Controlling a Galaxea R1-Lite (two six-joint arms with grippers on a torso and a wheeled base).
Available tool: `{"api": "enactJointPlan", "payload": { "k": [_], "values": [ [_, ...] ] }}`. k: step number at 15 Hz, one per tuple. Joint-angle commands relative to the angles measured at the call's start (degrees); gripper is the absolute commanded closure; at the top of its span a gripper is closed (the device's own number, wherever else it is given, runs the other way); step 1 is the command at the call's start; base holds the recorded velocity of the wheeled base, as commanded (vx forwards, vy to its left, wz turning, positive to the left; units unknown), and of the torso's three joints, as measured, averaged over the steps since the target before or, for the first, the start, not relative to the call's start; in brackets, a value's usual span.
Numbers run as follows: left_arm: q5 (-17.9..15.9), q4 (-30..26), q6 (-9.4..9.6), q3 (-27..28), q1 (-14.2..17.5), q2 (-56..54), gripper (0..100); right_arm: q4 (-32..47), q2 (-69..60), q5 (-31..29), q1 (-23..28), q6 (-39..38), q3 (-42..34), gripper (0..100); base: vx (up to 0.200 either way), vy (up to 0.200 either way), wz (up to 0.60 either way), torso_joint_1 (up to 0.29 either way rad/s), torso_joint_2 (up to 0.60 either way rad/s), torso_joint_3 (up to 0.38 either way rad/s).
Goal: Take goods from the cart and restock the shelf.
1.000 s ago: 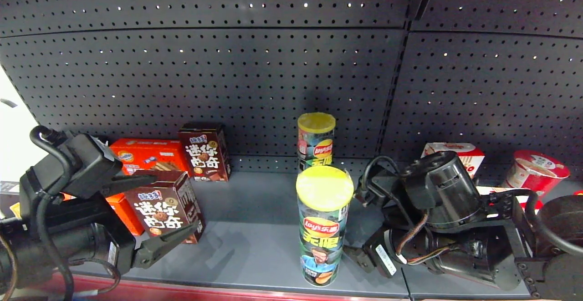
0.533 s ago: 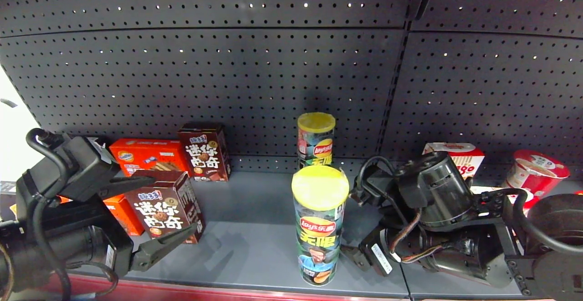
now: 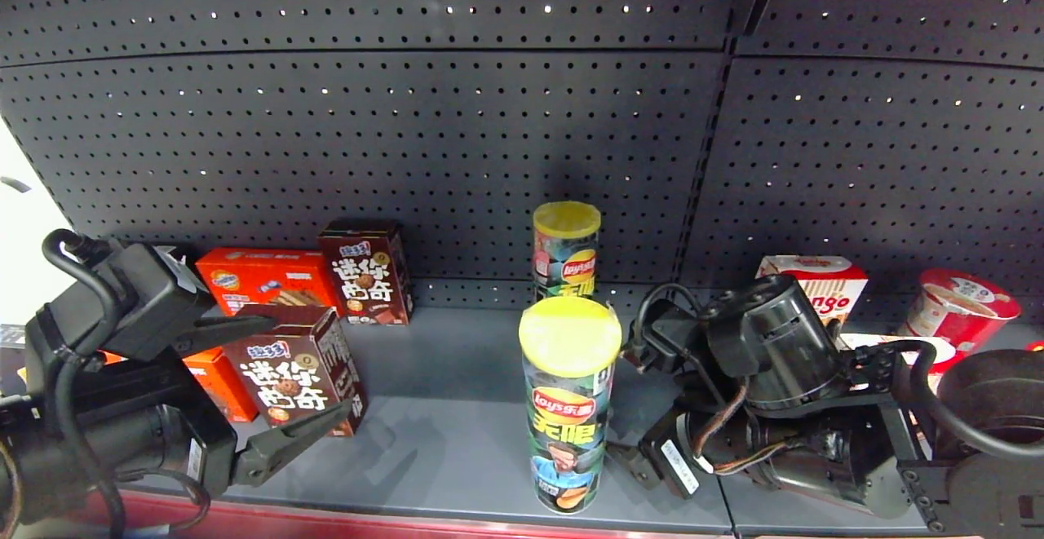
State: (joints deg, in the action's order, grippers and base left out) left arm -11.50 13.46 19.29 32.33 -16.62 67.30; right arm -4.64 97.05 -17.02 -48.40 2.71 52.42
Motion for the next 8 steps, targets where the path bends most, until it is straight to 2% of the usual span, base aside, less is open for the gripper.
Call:
{"api": "enactJointPlan", "payload": {
  "k": [1,8],
  "values": [
    [-0.02,-0.01,-0.04,-0.16,0.0,-0.51,0,-0.01,0.33,-0.03,-0.12,0.02,0.05,0,0.0,0.0,0.0,0.0,0.0,0.0],
    [0.07,-0.01,-0.13,-0.43,0.27,-1.47,0,0.07,-3.8,-0.74,0.23,-0.07,-1.44,0,0.0,0.0,0.0,0.0,0.0,0.0]
  ]
}}
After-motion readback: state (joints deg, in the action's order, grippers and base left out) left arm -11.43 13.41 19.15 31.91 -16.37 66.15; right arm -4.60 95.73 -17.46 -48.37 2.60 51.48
